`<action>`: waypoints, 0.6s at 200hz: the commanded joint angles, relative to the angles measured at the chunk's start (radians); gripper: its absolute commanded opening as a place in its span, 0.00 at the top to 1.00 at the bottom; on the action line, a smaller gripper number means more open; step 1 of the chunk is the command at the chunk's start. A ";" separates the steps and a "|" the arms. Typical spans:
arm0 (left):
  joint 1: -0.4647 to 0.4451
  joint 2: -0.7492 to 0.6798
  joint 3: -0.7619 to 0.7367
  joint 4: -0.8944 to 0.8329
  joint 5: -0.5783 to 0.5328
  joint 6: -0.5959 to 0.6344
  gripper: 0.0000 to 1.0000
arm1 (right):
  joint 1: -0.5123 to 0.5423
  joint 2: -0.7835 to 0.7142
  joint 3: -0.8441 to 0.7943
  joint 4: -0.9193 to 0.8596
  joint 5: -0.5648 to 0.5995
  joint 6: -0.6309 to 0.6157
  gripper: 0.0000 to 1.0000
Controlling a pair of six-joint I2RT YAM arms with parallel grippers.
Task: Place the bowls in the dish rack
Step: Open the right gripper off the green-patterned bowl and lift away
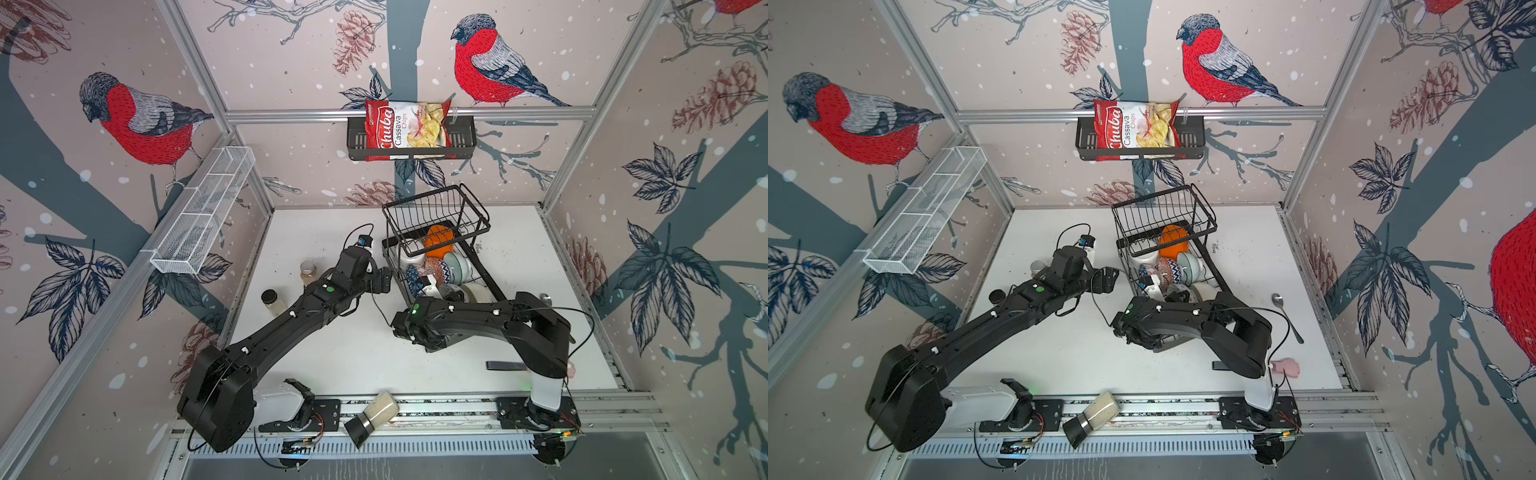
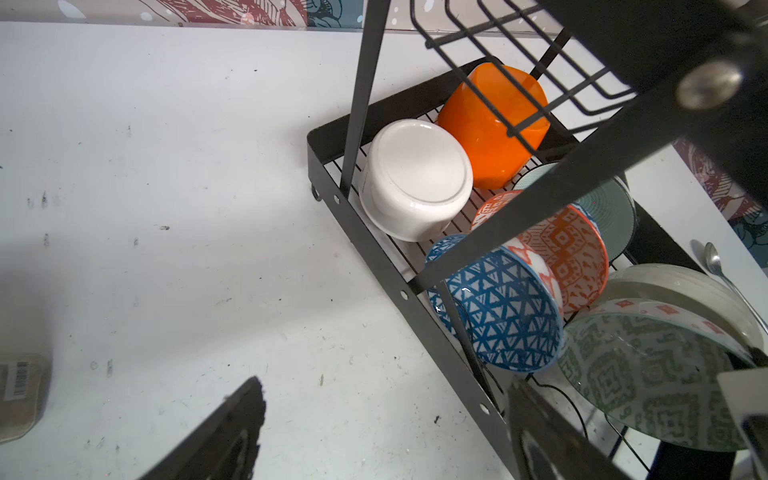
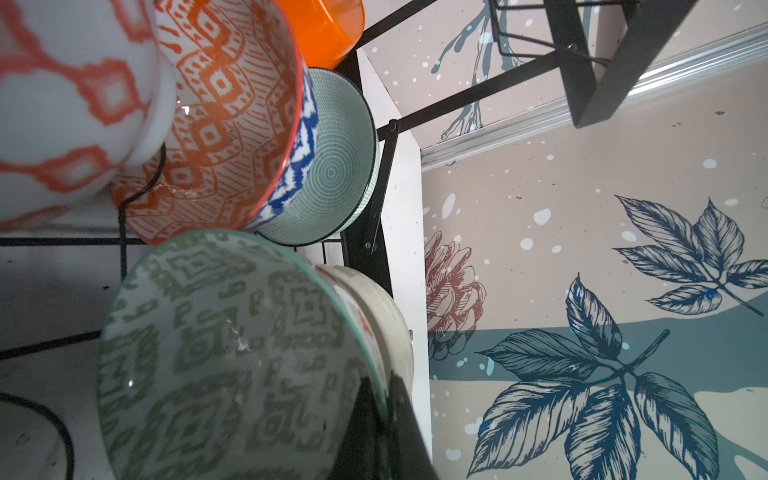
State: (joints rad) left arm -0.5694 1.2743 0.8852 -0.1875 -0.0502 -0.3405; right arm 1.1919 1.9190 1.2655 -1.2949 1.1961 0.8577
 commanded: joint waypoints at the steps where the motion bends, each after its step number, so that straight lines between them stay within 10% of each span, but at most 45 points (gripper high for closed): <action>1: 0.005 -0.005 -0.004 0.030 -0.004 0.007 0.10 | 0.012 0.020 0.005 -0.024 0.038 -0.006 1.00; 120: 0.022 -0.025 -0.035 0.048 0.001 0.015 0.10 | 0.107 0.128 0.047 -0.015 -0.044 -0.006 1.00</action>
State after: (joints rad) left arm -0.5537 1.2549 0.8547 -0.1730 -0.0517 -0.3393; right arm 1.2819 2.0254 1.3033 -1.3437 1.2030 0.8539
